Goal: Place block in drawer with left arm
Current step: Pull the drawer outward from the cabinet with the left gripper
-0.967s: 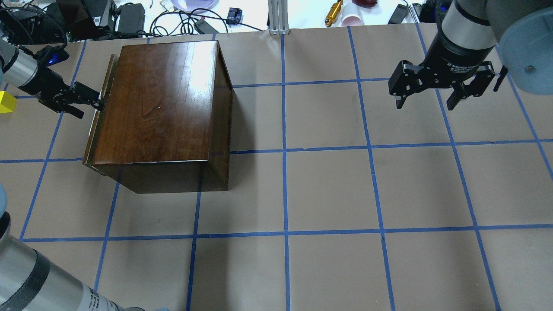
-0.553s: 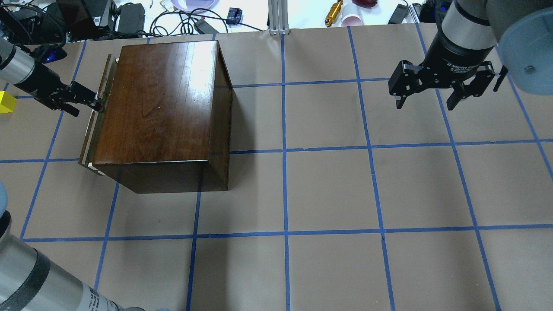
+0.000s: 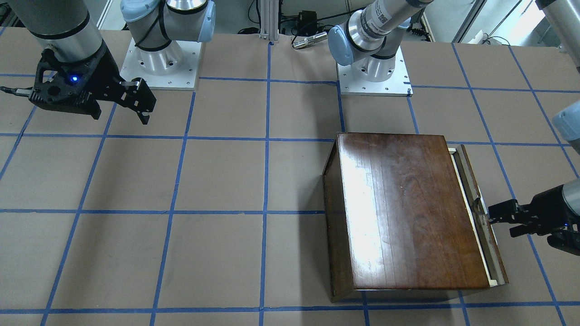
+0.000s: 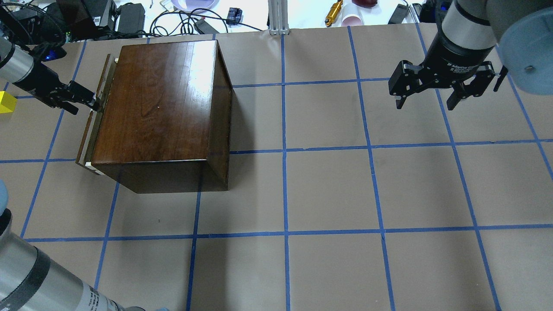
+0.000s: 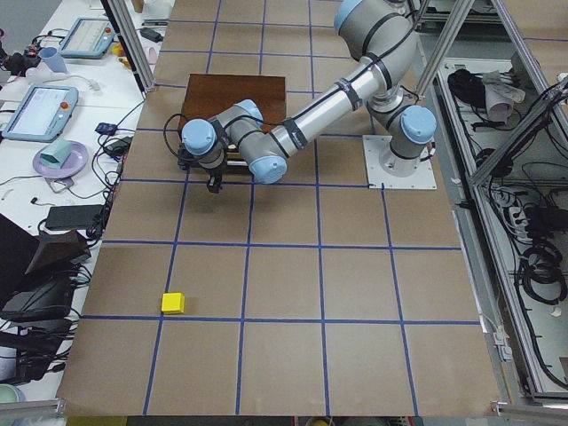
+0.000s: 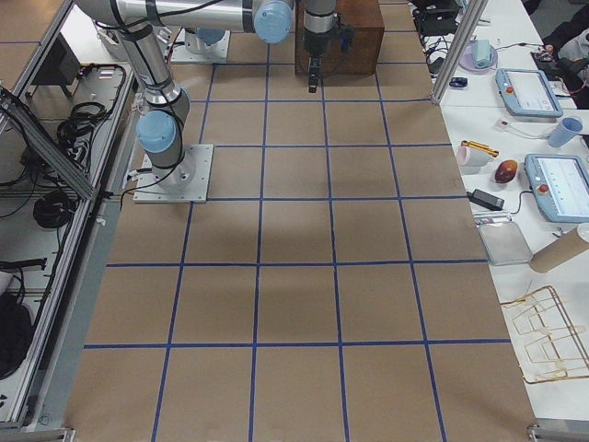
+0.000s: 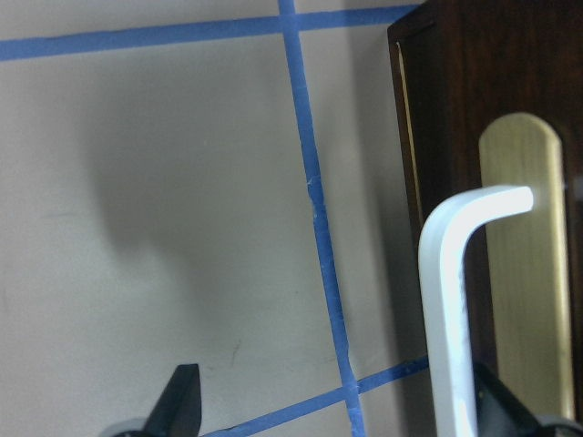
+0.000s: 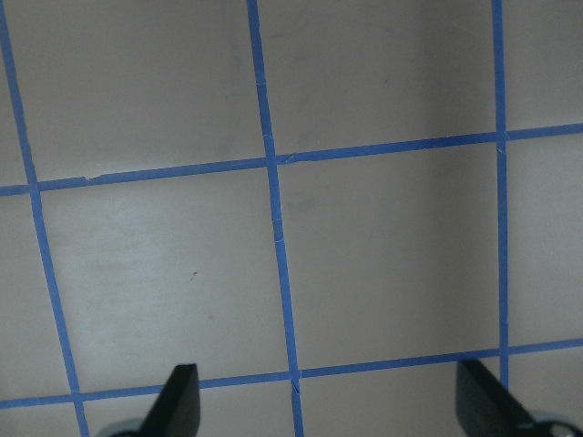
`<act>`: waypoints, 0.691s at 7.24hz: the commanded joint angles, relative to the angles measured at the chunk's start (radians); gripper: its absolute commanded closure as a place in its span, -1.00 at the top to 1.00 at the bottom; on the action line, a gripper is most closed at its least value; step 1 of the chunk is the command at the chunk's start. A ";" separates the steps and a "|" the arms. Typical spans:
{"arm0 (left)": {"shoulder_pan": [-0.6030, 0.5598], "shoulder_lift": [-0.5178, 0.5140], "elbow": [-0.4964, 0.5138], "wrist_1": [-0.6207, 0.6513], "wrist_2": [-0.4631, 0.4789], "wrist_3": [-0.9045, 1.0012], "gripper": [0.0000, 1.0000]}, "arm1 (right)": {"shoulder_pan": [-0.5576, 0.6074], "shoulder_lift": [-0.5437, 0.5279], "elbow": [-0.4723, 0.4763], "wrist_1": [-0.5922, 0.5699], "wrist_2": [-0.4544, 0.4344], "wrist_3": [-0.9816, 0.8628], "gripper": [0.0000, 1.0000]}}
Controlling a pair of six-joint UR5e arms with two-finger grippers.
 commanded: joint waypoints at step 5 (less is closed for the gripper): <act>0.026 -0.001 0.023 -0.014 0.045 0.080 1.00 | 0.000 0.000 0.000 0.000 0.000 0.000 1.00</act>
